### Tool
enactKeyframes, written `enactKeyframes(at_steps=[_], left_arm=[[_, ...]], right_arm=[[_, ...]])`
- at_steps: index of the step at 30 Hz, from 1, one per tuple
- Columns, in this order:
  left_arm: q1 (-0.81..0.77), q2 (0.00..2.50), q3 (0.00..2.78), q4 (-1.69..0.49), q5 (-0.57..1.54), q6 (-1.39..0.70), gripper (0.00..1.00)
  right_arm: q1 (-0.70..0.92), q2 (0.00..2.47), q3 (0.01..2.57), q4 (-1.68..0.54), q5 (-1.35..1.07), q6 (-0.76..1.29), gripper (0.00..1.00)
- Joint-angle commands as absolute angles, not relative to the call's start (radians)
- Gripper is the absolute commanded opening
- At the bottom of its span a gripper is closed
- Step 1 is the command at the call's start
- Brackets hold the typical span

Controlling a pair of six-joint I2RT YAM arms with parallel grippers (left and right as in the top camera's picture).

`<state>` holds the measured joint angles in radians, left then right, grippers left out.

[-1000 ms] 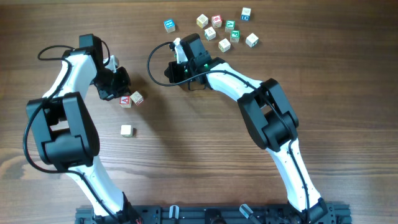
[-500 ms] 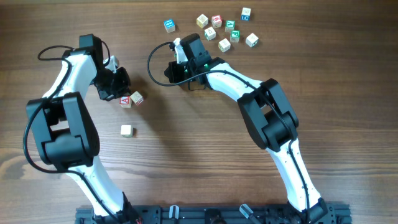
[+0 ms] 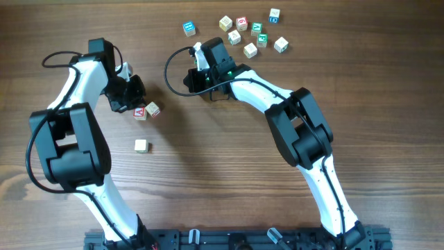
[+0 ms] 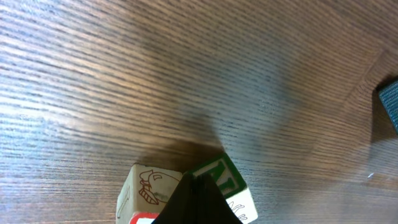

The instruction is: Form a circle

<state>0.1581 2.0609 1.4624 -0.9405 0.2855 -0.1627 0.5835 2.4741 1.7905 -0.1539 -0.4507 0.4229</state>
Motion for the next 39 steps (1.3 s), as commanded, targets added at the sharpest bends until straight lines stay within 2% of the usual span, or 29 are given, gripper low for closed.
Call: enactKeyframes(at_steps=[1,13,20,24,27,32,35,37,38,39], left_arm=[[0.154,2.065,1.473,-0.944,0.298,-0.169,0.04],[0.177,2.065,1.474,-0.807,0.279,-0.224,0.04],[0.197,2.056,1.492,-0.846,0.276,-0.242,0.04],[0.268,1.975,1.59,-0.956,0.275,-0.27,0.04],[0.349,1.816,1.597,-0.997,0.25,-0.269,0.04],[0.437,1.609,1.596,-1.019,0.265,-0.27,0.04],[0.448,1.517,1.594,-1.032,0.28,-0.283,0.04],[0.448,1.469,1.591,-1.05,0.293,-0.3,0.04],[0.448,1.443,1.59,-1.065,0.299,-0.3,0.09],[0.448,1.407,1.59,-1.089,0.298,-0.3,0.29]], right_arm=[[0.577,2.5,1.772,-0.188,-0.359,0.426,0.05],[0.577,2.5,1.772,-0.189,-0.359,0.425,0.04],[0.576,2.5,1.773,-0.205,-0.359,0.421,0.04],[0.575,2.495,1.773,-0.252,-0.359,0.405,0.04],[0.551,2.426,1.773,-0.364,-0.348,0.368,0.04],[0.532,2.232,1.773,-0.638,-0.279,0.433,0.06],[0.581,2.146,1.773,-0.779,-0.281,0.543,0.19],[0.63,2.133,1.773,-0.806,-0.281,0.593,0.53],[0.669,2.134,1.773,-0.804,-0.281,0.627,0.81],[0.717,2.148,1.772,-0.78,-0.28,0.637,0.99]])
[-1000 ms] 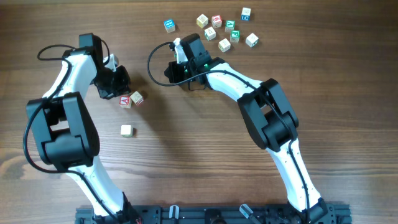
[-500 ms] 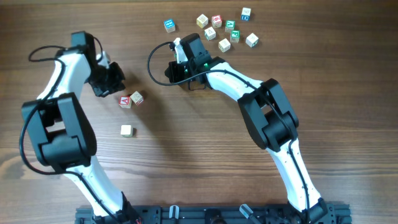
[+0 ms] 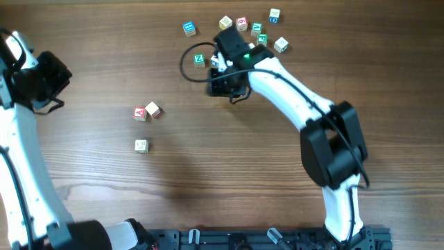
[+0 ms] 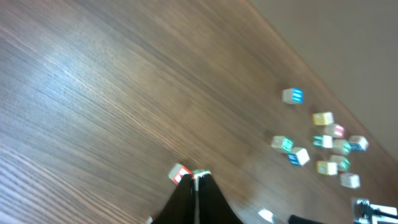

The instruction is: Form a circle

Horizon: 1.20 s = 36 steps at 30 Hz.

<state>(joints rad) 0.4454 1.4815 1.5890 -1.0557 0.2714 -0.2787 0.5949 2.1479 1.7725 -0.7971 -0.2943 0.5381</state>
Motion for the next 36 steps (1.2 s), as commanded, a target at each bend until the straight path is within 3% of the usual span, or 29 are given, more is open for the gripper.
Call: enactKeyframes(at_steps=[1,3,4,12,17,25,30,36], left_arm=[[0.452,1.384,1.59,-1.104,0.298,-0.3,0.48],[0.485,1.345,1.59,-1.113,0.288,-0.304,0.96],[0.519,1.333,1.59,-1.107,0.28,-0.327,1.0],[0.815,1.378,1.59,-1.155,0.449,-0.348,1.0],[0.829,1.385,1.59,-1.152,0.448,-0.345,1.0],[0.829,1.45,1.59,-1.148,0.429,-0.345,1.0],[0.829,1.518,1.59,-1.177,0.43,-0.345,1.0],[0.829,1.523,1.59,-1.168,0.414,-0.34,1.0]], right_arm=[[0.76,2.158,1.772,-0.751,-0.275,0.636,1.0],[0.835,2.179,1.772,-0.71,-0.249,0.69,1.0],[0.867,2.183,1.772,-0.703,-0.222,0.728,1.0],[1.017,2.202,1.772,-0.666,-0.029,1.038,1.0],[1.065,2.271,1.772,-0.595,0.052,1.047,1.0],[1.081,2.331,1.772,-0.488,-0.038,1.022,0.99],[1.103,2.333,1.772,-0.566,-0.035,0.947,0.54],[1.123,2.333,1.772,-0.662,-0.015,0.86,0.39]])
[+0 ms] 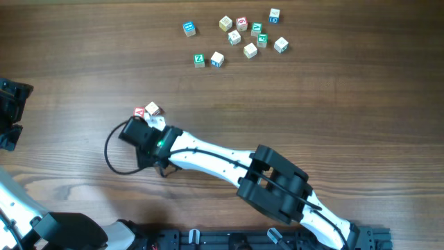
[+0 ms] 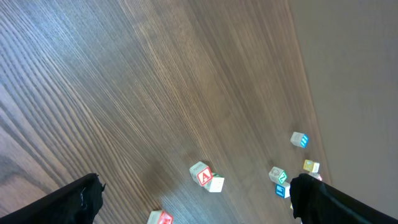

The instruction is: Form a circle

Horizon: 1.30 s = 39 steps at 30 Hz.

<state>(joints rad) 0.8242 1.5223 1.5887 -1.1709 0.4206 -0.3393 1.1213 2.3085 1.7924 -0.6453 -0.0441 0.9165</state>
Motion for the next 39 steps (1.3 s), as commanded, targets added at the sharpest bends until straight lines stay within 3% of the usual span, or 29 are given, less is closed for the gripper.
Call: enactKeyframes(at_steps=[1,3,4,5,11,13,15,18,28,33,35,37,39], left_arm=[[0.829,1.523,1.59,-1.168,0.402,-0.337,1.0],[0.829,1.523,1.59,-1.168,0.398,-0.318,1.0],[0.829,1.523,1.59,-1.168,0.399,-0.318,1.0],[0.829,1.523,1.59,-1.166,0.399,-0.318,1.0],[0.829,1.523,1.59,-1.136,0.399,-0.318,1.0],[0.829,1.523,1.59,-1.133,0.398,-0.318,1.0],[0.829,1.523,1.59,-1.133,0.395,-0.318,1.0],[0.829,1.523,1.59,-1.133,0.395,-0.318,1.0],[0.829,1.523,1.59,-1.134,0.395,-0.318,1.0],[0.829,1.523,1.59,-1.135,0.395,-0.318,1.0],[0.829,1.523,1.59,-1.135,0.395,-0.318,1.0],[0.829,1.523,1.59,-1.134,0.395,-0.318,1.0],[0.829,1.523,1.59,-1.134,0.395,-0.318,1.0]], right_arm=[[1.122,2.333,1.772,-0.659,-0.015,0.86,0.39],[1.122,2.333,1.772,-0.64,-0.015,0.834,0.43],[1.123,2.333,1.773,-0.614,-0.015,0.786,0.54],[1.123,2.333,1.773,-0.606,-0.015,0.773,0.58],[1.123,2.305,1.773,-0.619,-0.051,0.738,0.74],[1.129,2.306,1.773,-0.587,-0.057,0.62,0.92],[1.129,2.306,1.773,-0.577,-0.06,0.531,0.95],[1.137,2.319,1.772,-0.573,-0.078,0.478,0.95],[1.146,2.379,1.772,-0.523,-0.125,0.368,0.56],[1.146,2.379,1.772,-0.543,-0.037,0.369,0.52],[1.146,2.379,1.773,-0.573,-0.017,0.371,0.69],[1.146,2.379,1.773,-0.616,0.009,0.369,0.95],[1.146,2.379,1.773,-0.612,0.062,0.342,1.0]])
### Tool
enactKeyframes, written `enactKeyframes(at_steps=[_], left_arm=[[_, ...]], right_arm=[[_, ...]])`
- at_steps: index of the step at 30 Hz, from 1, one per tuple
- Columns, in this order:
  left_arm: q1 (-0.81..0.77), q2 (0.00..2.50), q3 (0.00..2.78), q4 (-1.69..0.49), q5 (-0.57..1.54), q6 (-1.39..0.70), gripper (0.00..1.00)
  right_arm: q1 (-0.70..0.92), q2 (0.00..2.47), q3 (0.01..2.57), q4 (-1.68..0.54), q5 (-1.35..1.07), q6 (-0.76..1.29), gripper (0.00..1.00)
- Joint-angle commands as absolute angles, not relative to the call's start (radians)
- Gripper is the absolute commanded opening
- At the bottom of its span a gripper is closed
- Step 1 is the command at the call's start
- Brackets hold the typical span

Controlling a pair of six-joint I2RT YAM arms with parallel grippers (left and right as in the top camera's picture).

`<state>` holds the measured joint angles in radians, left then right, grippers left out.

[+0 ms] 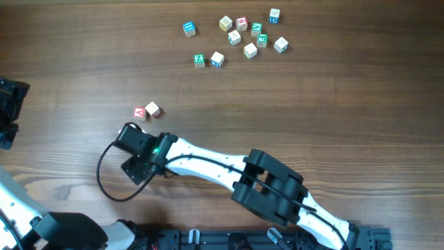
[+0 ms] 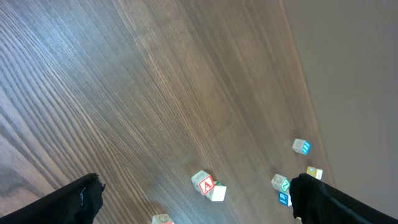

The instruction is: Form a circle

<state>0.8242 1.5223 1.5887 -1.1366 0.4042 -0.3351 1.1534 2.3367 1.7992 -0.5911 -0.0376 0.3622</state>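
Observation:
Small lettered cubes lie on the wooden table. Several are scattered at the back (image 1: 243, 35), and two more, a green one (image 1: 199, 60) and a blue-white one (image 1: 217, 60), sit just left of them. A red-A cube (image 1: 139, 112) (image 2: 203, 182) touches a pale cube (image 1: 152, 110) (image 2: 217, 192). One lone cube (image 2: 163, 219) shows at the left wrist view's bottom edge; overhead it is hidden under my right gripper (image 1: 138, 167). The right jaws cannot be made out. My left gripper (image 1: 7, 111) (image 2: 199, 208) hangs wide open and empty at the far left, high above the table.
My long white right arm (image 1: 208, 158) stretches across the front of the table from the base at front right. Its black cable (image 1: 104, 177) loops to the left of the gripper. The black rail (image 1: 243, 239) runs along the front edge.
My right gripper has shifted a little toward the front, from just below the red-A pair to farther from it. The left gripper stays open at the left edge. No cube has visibly moved.
First my left gripper was shut low at the red-A pair, and the right was near the back group. Then the left had withdrawn to the left edge, still shut. Later it was open, and the right had reached over the lone cube, where it stays.

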Motion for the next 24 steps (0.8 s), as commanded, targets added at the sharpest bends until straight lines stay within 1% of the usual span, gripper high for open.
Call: enactKeyframes(at_steps=[1,3,4,8,11,14,19,21,24], left_arm=[[0.829,1.523,1.59,-1.134,0.395,-0.318,1.0],[0.829,1.523,1.59,-1.134,0.395,-0.318,1.0],[0.829,1.523,1.59,-1.134,0.395,-0.318,1.0],[0.829,1.523,1.59,-1.141,0.395,-0.318,1.0],[0.829,1.523,1.59,-1.142,0.395,-0.318,1.0],[0.829,1.523,1.59,-1.142,0.395,-0.318,1.0],[0.829,1.523,1.59,-1.142,0.395,-0.318,1.0],[0.829,1.523,1.59,-1.143,0.392,-0.318,1.0],[0.829,1.523,1.59,-1.142,0.392,-0.318,1.0]], right_arm=[[1.146,2.379,1.773,-0.594,0.068,0.299,0.99],[1.146,2.38,1.773,-0.588,0.067,0.265,1.0],[1.146,2.383,1.773,-0.581,0.067,0.261,0.98],[1.146,2.394,1.773,-0.524,0.038,0.227,0.84],[1.146,2.396,1.773,-0.486,-0.001,0.202,0.65],[1.146,2.396,1.773,-0.49,0.002,0.202,0.51],[1.139,2.389,1.774,-0.527,0.15,0.272,0.19],[1.125,2.374,1.78,-0.532,0.151,0.289,0.14],[1.088,2.33,1.781,-0.566,0.15,0.319,0.11]])
